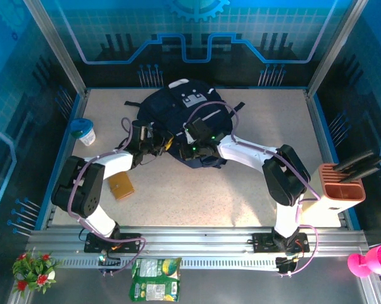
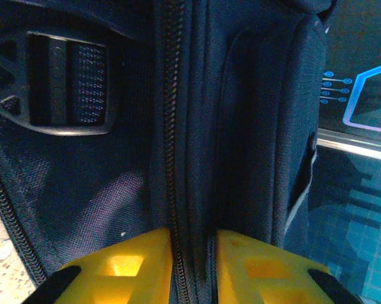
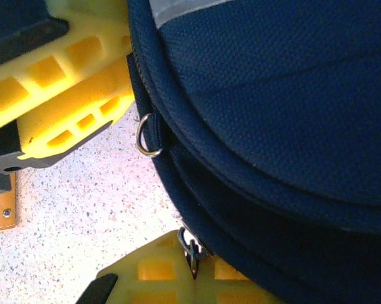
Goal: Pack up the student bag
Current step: Zip the student bag at the top-center of the table.
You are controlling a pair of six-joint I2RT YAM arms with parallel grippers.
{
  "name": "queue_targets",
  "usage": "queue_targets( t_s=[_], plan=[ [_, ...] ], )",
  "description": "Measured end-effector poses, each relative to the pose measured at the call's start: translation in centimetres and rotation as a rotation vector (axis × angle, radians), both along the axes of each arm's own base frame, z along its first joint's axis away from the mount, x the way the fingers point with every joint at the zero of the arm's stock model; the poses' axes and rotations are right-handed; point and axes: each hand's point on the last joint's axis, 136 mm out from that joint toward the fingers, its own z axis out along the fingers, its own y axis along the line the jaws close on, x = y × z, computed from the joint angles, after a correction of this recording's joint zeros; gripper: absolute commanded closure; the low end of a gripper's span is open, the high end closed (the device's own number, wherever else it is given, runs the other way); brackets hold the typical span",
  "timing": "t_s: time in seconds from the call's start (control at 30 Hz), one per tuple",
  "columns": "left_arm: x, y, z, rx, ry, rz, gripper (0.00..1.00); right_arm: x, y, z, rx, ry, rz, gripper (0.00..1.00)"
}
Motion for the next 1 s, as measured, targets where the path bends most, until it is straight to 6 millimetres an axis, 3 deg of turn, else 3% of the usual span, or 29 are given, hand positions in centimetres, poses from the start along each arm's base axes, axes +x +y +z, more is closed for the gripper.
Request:
queue_targets(
  t_s=[0.13, 0.27, 0.47, 0.63, 1.0],
  plan=[
    [0.2, -0.1, -0.4, 0.002, 0.0, -0.001, 1.0, 0.0, -0.2, -0.1, -0.005, 0.001, -0.004, 0.94],
    [0.1, -0.2, -0.8, 0.005, 0.01, -0.01, 1.0, -0.1, -1.5, -1.1, -0.009, 0.015, -0.021, 0.91],
    [0.1, -0.3, -1.1, 0.015, 0.01, -0.026, 1.0, 0.0, -6.0, -1.3, -0.024, 0.023, -0.089, 0.92],
    [0.3, -0.6, -0.5, 0.011, 0.0, -0.046, 1.0, 0.7, -7.6, -0.5, -0.045, -0.013, -0.109, 0.96],
    [0.6, -1.2, -0.3, 0.026, -0.001, -0.104, 1.0, 2.6, -11.4, -0.9, -0.153, -0.052, -0.202, 0.98]
  ],
)
